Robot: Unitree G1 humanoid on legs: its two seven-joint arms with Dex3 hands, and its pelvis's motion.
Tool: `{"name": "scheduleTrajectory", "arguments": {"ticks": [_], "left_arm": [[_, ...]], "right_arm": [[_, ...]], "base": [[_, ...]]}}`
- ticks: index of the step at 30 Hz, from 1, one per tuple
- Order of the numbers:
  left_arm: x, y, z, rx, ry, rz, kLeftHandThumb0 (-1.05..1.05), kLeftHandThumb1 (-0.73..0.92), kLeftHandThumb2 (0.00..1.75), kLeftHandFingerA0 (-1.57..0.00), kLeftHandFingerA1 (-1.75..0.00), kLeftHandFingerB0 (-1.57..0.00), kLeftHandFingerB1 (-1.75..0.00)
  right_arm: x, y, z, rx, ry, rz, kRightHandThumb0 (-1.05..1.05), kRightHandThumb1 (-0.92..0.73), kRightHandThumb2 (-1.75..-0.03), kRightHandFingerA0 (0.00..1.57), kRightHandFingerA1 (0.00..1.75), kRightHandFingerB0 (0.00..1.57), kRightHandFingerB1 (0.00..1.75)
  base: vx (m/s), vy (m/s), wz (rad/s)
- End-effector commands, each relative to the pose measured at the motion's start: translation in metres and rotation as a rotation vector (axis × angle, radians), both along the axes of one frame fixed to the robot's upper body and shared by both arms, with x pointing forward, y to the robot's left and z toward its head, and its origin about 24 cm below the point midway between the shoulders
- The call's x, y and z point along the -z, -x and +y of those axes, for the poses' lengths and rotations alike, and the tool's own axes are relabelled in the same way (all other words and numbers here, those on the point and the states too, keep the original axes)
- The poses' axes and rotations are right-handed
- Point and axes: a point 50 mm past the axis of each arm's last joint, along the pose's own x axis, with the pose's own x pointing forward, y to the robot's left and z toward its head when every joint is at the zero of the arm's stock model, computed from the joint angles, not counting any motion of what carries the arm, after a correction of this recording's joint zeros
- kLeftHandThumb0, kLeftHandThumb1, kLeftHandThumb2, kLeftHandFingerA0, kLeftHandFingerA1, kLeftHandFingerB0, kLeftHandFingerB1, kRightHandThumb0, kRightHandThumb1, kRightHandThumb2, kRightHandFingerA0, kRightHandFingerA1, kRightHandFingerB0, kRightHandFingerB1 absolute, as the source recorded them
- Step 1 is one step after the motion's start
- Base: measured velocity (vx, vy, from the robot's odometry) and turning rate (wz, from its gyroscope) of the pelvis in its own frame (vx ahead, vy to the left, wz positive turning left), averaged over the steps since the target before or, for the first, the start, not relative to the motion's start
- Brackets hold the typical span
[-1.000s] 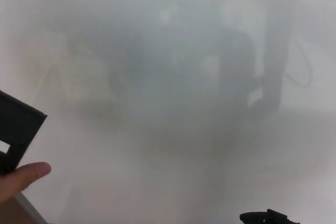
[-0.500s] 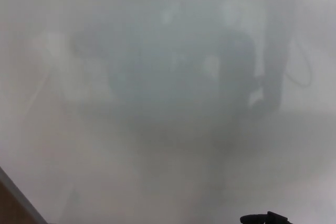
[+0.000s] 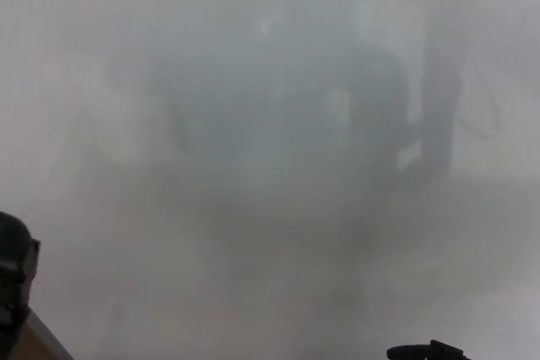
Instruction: A magnetic marker holder is on the left hand side of the white board, the robot put the index and middle finger into the opening of the container and pull off the magnetic holder and hand it to a human on the left hand side.
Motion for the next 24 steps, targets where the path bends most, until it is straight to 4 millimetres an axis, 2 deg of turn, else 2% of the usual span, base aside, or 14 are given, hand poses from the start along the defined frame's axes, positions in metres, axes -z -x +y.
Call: {"name": "scheduleTrajectory", "arguments": {"ticks": [1, 4, 5, 6, 7, 9, 10, 11, 14, 16, 19, 21, 23, 24], "left_arm": [[0.054, 0.002, -0.002, 0.052, -0.258, 0.285, -0.8, 0.47, 0.55, -0.2, -0.34, -0.24, -0.35], [0.087, 0.004, -0.001, 0.025, -0.458, 0.445, -0.71, 0.47, 0.55, -0.23, -0.32, -0.25, -0.34], [0.103, 0.007, -0.001, -0.022, -0.577, 0.519, -0.33, 0.23, 0.86, -0.07, -0.51, -0.07, -0.5], [0.109, 0.009, 0.0, -0.039, -0.623, 0.54, -0.33, 0.23, 0.86, -0.07, -0.51, -0.07, -0.5], [0.115, 0.01, -0.001, -0.06, -0.667, 0.569, -0.69, 0.57, 0.58, -0.21, -0.34, -0.21, -0.3], [0.131, 0.015, -0.004, -0.108, -0.815, 0.64, -0.76, 0.72, 0.62, -0.26, -0.36, -0.23, -0.3], [0.139, 0.017, -0.007, -0.131, -0.916, 0.67, -0.76, 0.72, 0.62, -0.26, -0.36, -0.23, -0.3], [0.145, 0.019, -0.009, -0.146, -0.988, 0.694, -0.81, 0.63, 0.95, -0.23, -0.48, -0.17, -0.41], [0.161, 0.025, -0.014, -0.171, -1.189, 0.715, -0.83, 0.64, 0.96, -0.22, -0.48, -0.15, -0.41], [0.173, 0.03, -0.014, -0.171, -1.249, 0.755, -0.8, 0.75, 0.63, -0.3, -0.37, -0.24, -0.29], [0.184, 0.038, -0.013, -0.17, -1.307, 0.804, -0.8, 0.75, 0.63, -0.26, -0.38, -0.22, -0.28], [0.19, 0.045, -0.012, -0.174, -1.311, 0.843, -0.83, 0.59, 0.91, -0.19, -0.48, -0.15, -0.4], [0.192, 0.049, -0.013, -0.175, -1.359, 0.821, -0.83, 0.58, 0.92, -0.2, -0.48, -0.15, -0.41], [0.194, 0.053, -0.013, -0.167, -1.362, 0.828, -0.83, 0.71, 0.61, -0.25, -0.38, -0.2, -0.28]], "right_arm": [[0.0, 0.002, -0.006, 0.009, 0.022, 0.007, -0.49, -0.59, -0.58, 1.1, 0.57, 0.78, 0.52], [0.0, 0.003, -0.008, 0.008, 0.025, 0.009, -0.5, -0.59, -0.58, 1.11, 0.56, 0.78, 0.52], [0.001, 0.004, -0.009, 0.009, 0.027, 0.013, -0.49, -0.59, -0.58, 1.1, 0.56, 0.77, 0.52], [0.001, 0.004, -0.009, 0.009, 0.027, 0.015, -0.49, -0.59, -0.58, 1.1, 0.56, 0.77, 0.52], [0.001, 0.004, -0.009, 0.009, 0.027, 0.017, -0.49, -0.59, -0.58, 1.1, 0.56, 0.78, 0.51], [0.002, 0.005, -0.008, 0.009, 0.028, 0.02, -0.5, -0.59, -0.58, 1.09, 0.56, 0.78, 0.52], [0.002, 0.006, -0.008, 0.007, 0.028, 0.021, -0.5, -0.59, -0.58, 1.09, 0.56, 0.78, 0.52], [0.003, 0.006, -0.007, 0.008, 0.024, 0.024, -0.5, -0.59, -0.58, 1.1, 0.57, 0.78, 0.52], [0.003, 0.008, -0.007, 0.006, 0.021, 0.027, -0.51, -0.59, -0.58, 1.1, 0.56, 0.78, 0.52], [0.005, 0.012, -0.006, 0.008, 0.014, 0.036, -0.56, -0.45, -0.87, 0.94, 0.72, 0.71, 0.66], [0.007, 0.016, -0.005, 0.006, 0.013, 0.041, -0.54, -0.44, -0.86, 0.95, 0.72, 0.71, 0.65], [0.008, 0.019, -0.005, 0.004, 0.015, 0.05, -0.51, -0.59, -0.58, 1.09, 0.56, 0.77, 0.52], [0.01, 0.023, -0.006, 0.0, 0.014, 0.066, -0.57, -0.45, -0.87, 0.94, 0.71, 0.7, 0.65], [0.011, 0.026, -0.006, -0.002, 0.017, 0.072, -0.57, -0.45, -0.87, 0.94, 0.71, 0.7, 0.65]], "base": [[0.0, 0.0, 0.0], [0.0, 0.0, 0.0], [0.0, 0.0, 0.0], [0.0, 0.0, 0.0], [0.0, 0.0, 0.0], [0.0, 0.0, 0.0], [0.0, 0.0, 0.0], [0.0, 0.0, 0.0], [0.0, 0.0, 0.0], [0.0, 0.0, 0.0], [0.0, 0.0, 0.0], [0.0, 0.0, 0.0], [0.0, 0.0, 0.0], [0.0, 0.0, 0.0]]}}
